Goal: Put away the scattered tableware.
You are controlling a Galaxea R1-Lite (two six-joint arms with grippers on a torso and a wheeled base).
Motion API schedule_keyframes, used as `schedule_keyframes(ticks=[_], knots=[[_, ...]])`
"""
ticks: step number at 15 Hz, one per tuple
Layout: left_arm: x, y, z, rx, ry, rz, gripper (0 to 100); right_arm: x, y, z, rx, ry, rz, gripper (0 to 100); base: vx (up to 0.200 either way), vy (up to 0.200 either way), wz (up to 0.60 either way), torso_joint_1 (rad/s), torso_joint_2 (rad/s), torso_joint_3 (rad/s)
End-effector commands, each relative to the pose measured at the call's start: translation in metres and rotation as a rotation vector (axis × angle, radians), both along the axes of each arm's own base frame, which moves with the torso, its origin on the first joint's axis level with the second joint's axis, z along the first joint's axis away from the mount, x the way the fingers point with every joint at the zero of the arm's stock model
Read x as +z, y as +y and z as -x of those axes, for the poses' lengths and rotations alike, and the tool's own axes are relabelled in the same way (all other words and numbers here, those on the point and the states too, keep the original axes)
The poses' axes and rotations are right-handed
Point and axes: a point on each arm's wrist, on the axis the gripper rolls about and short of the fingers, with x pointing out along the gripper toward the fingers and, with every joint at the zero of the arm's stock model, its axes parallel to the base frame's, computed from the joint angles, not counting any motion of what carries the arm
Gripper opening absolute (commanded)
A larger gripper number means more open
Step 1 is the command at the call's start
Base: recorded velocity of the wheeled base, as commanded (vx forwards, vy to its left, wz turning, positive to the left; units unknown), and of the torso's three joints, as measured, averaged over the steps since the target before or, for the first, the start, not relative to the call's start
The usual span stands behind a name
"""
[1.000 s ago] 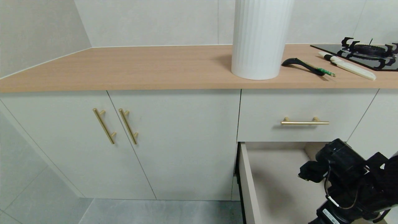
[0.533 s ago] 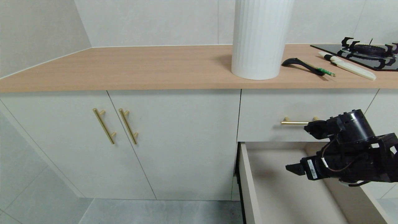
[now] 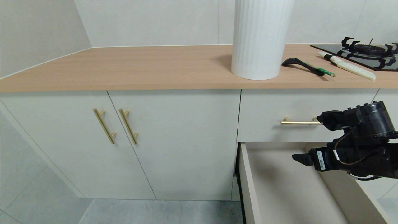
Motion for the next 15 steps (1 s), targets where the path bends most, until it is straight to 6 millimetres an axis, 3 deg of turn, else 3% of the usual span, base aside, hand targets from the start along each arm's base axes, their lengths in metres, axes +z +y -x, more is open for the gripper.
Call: schedule_keyframes(ticks=[1,6,15], knots=[[-0.0001,0.0,-0.0001,0.001,0.002,0.0,100,0.0039,-0.0007,0.0021,-0.003,-0.016,-0.004,100,0.0,0.0,0.0,0.0,0.0,0.0],[-0.0001,0.0,-0.0001,0.001,0.002,0.0,100,0.0043,-0.0011,0.0023,-0.01,-0.02,0.003,100,0.0,0.0,0.0,0.066,-0.23,-0.228],[-0.0001,0.0,-0.0001,0.001,0.002,0.0,100,0.0055,-0.0012,0.0026,-0.009,-0.024,0.003,100,0.0,0.0,0.0,0.176,-0.5,-0.291]])
